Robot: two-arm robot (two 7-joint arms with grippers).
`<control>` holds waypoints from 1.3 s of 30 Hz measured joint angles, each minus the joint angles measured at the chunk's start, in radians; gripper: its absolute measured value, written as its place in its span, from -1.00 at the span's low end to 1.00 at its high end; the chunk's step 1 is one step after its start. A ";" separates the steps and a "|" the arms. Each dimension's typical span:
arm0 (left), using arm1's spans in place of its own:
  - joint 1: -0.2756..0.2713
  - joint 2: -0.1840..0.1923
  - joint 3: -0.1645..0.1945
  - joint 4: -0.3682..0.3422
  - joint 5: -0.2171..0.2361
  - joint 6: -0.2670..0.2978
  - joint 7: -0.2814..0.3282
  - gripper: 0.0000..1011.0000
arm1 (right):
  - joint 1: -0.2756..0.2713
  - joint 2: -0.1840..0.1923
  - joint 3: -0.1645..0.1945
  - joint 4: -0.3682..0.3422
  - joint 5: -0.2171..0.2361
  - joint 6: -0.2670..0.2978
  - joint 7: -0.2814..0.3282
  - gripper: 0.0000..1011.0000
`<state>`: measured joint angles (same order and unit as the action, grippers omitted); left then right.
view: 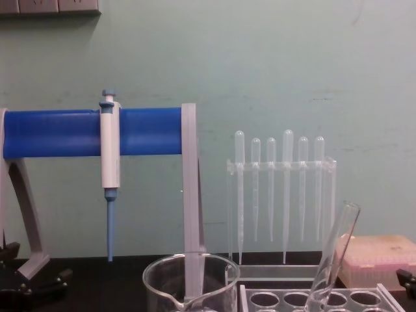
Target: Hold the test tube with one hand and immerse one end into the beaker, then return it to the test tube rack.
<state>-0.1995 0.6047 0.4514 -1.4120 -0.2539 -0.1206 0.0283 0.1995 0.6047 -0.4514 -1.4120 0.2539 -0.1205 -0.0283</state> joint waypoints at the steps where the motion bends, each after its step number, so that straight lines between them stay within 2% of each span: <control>1: 0.000 0.000 0.000 0.000 0.000 0.000 0.000 0.98 | 0.000 0.000 0.000 0.000 0.000 0.000 0.000 0.98; 4: 0.000 0.000 0.000 0.000 0.000 0.000 0.000 0.98 | 0.000 0.000 0.000 0.000 0.000 0.000 0.000 0.98; 10: 0.000 0.000 0.000 0.000 0.000 0.000 0.000 0.98 | -0.037 0.003 0.043 -0.063 0.012 -0.001 -0.013 0.98; 16: 0.000 0.000 0.000 0.000 0.000 0.000 0.000 0.98 | -0.095 0.029 0.111 -0.165 0.081 0.031 0.001 0.98; 17: 0.000 0.000 0.000 0.000 0.000 0.000 0.000 0.98 | -0.112 0.040 0.131 -0.193 0.108 0.044 0.017 0.98; 20: 0.000 0.000 0.000 0.000 0.000 0.000 0.000 0.98 | -0.138 0.057 0.160 -0.229 0.153 0.058 0.048 0.98; 21: 0.000 0.000 0.000 0.000 0.000 0.000 0.000 0.98 | -0.155 0.069 0.178 -0.249 0.182 0.065 0.074 0.98; 24: 0.000 0.000 0.000 0.000 0.000 0.000 0.000 0.98 | -0.178 0.086 0.202 -0.273 0.223 0.070 0.116 0.98; 28: 0.000 0.000 0.000 0.000 0.000 0.000 0.000 0.98 | -0.223 0.124 0.242 -0.311 0.308 0.082 0.216 0.98; 32: 0.000 0.000 0.000 0.000 0.000 0.000 0.000 0.98 | -0.251 0.152 0.266 -0.330 0.365 0.095 0.303 0.98; 33: 0.000 0.000 0.000 0.000 0.000 0.000 0.000 0.98 | -0.261 0.166 0.272 -0.335 0.384 0.099 0.342 0.98; 39: 0.000 0.000 0.000 0.000 0.000 0.000 0.000 0.98 | -0.296 0.208 0.282 -0.341 0.414 0.075 0.478 0.98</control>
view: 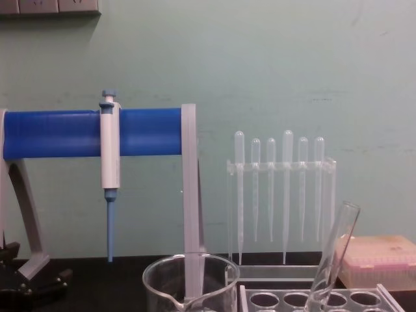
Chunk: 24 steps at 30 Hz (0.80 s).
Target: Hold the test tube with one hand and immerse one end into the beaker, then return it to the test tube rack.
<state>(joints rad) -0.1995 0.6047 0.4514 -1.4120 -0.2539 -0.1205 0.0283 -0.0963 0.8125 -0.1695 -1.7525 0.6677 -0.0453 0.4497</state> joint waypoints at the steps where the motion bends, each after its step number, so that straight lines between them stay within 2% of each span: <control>1: 0.000 0.000 0.000 0.000 0.000 0.000 0.000 0.98 | -0.009 0.007 0.001 0.000 0.004 -0.013 0.035 0.98; 4: 0.000 0.000 0.000 0.000 0.000 0.000 0.000 0.98 | -0.018 0.010 0.000 0.007 0.007 -0.034 0.081 0.98; 7: 0.000 0.000 0.000 0.000 0.000 0.000 0.000 0.98 | -0.019 -0.006 -0.012 0.020 0.005 -0.068 0.130 0.98; 12: 0.000 0.000 0.000 0.000 0.000 0.000 0.000 0.98 | 0.006 -0.045 -0.038 0.030 -0.005 -0.066 0.146 0.98; 19: 0.000 0.000 0.000 0.000 0.000 0.000 0.000 0.98 | 0.063 -0.097 -0.086 0.042 -0.014 0.008 0.127 0.98; 24: 0.000 0.000 0.000 0.000 0.000 0.000 0.000 0.98 | 0.102 -0.130 -0.115 0.051 -0.022 0.059 0.086 0.98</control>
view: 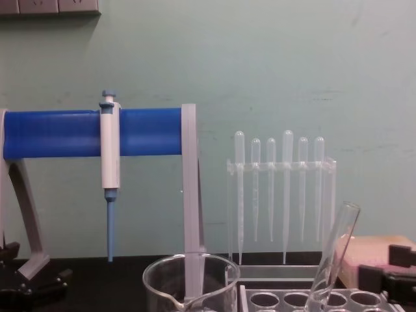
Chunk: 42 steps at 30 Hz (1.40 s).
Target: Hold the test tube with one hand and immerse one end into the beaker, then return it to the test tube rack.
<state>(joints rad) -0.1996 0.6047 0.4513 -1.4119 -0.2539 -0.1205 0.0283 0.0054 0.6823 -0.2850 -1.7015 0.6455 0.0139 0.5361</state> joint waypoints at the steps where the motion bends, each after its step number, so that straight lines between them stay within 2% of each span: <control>1: 0.000 0.000 0.000 0.000 0.000 0.000 0.000 0.98 | 0.005 -0.005 -0.004 0.002 -0.002 0.006 -0.005 0.98; 9: 0.000 0.000 0.000 0.000 0.000 0.000 0.000 0.98 | 0.054 -0.046 -0.031 0.012 -0.014 0.040 -0.045 0.98; 25: 0.000 0.000 0.000 0.000 0.000 0.000 0.000 0.98 | 0.095 -0.107 -0.057 0.027 -0.045 0.043 -0.096 0.98; 34: 0.000 0.000 0.000 0.000 0.000 0.000 0.000 0.98 | 0.094 -0.105 -0.057 0.026 -0.044 0.043 -0.095 0.98; 40: 0.000 0.000 0.000 0.000 0.000 0.000 0.000 0.98 | 0.094 -0.103 -0.056 0.025 -0.042 0.043 -0.095 0.79; 42: 0.000 0.000 0.000 0.000 0.000 0.000 0.000 0.98 | 0.093 -0.102 -0.056 0.025 -0.042 0.043 -0.094 0.66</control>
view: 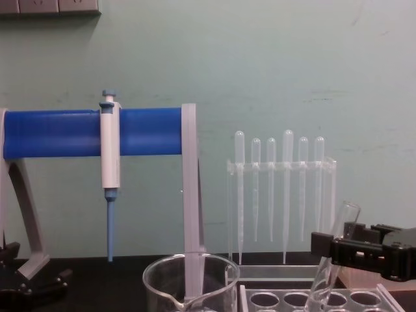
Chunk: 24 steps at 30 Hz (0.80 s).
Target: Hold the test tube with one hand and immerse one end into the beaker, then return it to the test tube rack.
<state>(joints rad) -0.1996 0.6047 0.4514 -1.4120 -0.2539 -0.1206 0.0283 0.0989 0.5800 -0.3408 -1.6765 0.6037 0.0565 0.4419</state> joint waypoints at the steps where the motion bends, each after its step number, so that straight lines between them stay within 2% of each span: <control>1: 0.000 0.000 0.000 0.000 0.000 0.000 0.000 0.98 | 0.000 0.000 0.000 0.000 0.000 0.000 0.000 0.61; 3: 0.000 0.000 0.000 0.000 0.000 0.000 0.000 0.98 | 0.000 0.000 0.000 0.000 0.000 0.000 0.001 0.56; 6: 0.000 0.000 0.000 0.000 0.000 0.000 0.000 0.98 | 0.000 0.001 0.001 -0.001 0.001 0.000 0.001 0.29; 9: 0.000 0.000 0.000 0.000 0.000 0.000 0.000 0.98 | -0.001 0.001 0.001 -0.001 0.001 0.000 0.002 0.18; 15: 0.000 0.000 0.000 0.000 0.000 0.000 0.000 0.98 | -0.001 0.001 0.001 -0.001 0.002 0.000 0.003 -0.28; 17: 0.000 0.000 0.000 0.000 0.000 0.000 0.000 0.98 | -0.001 0.002 0.001 -0.001 0.002 0.000 0.004 -0.37; 18: 0.000 0.000 0.000 0.000 0.000 0.000 0.000 0.98 | -0.001 0.002 0.001 -0.001 0.002 0.000 0.004 -0.48; 24: 0.000 0.000 0.000 0.000 0.000 0.000 0.000 0.98 | -0.001 0.002 0.001 -0.001 0.002 0.000 0.004 -0.56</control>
<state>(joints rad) -0.1995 0.6047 0.4514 -1.4120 -0.2539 -0.1206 0.0283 0.0979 0.5820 -0.3398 -1.6779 0.6060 0.0566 0.4459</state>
